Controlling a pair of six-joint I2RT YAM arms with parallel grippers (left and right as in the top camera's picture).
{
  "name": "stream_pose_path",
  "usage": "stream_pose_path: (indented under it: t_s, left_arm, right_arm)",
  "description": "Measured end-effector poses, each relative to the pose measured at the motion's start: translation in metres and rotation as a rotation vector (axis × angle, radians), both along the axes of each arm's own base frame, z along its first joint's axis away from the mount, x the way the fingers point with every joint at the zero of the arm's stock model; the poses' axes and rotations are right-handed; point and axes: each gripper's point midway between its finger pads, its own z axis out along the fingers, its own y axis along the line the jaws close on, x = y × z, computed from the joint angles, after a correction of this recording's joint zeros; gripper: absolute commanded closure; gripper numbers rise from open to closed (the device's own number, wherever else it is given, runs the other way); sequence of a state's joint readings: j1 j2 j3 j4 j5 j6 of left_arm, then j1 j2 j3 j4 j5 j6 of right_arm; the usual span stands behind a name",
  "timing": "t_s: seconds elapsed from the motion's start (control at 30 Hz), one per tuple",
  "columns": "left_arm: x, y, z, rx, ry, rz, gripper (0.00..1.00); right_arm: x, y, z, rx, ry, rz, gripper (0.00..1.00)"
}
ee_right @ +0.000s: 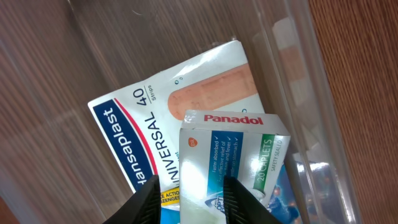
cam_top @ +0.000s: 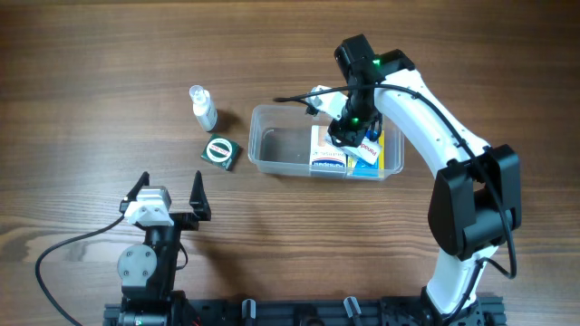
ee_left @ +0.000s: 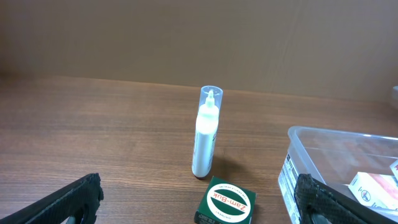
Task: Pack container
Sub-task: 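Carry the Panadol box over the container and lower it in, then open the right gripper and raise it out of the container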
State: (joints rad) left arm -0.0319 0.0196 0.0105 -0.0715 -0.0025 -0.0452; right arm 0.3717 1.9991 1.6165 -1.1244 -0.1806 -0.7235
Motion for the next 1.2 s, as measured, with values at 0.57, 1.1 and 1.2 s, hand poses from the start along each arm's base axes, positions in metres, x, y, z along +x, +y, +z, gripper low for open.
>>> stream_pose_path:
  t_s: [0.57, 1.1, 1.2]
  left_arm:
    - [0.0, 0.0, 0.0, 0.0, 0.0, 0.0, 0.0]
    - [0.0, 0.0, 0.0, 0.0, 0.0, 0.0, 0.0]
    - [0.0, 0.0, 0.0, 0.0, 0.0, 0.0, 0.0]
  right_arm:
    - [-0.008, 0.004, -0.016, 0.034, 0.033, -0.033, 0.66]
    - [-0.008, 0.005, -0.016, 0.037, 0.041, -0.072, 0.67]
    - [-0.007, 0.005, -0.016, 0.039, 0.038, -0.074, 0.67]
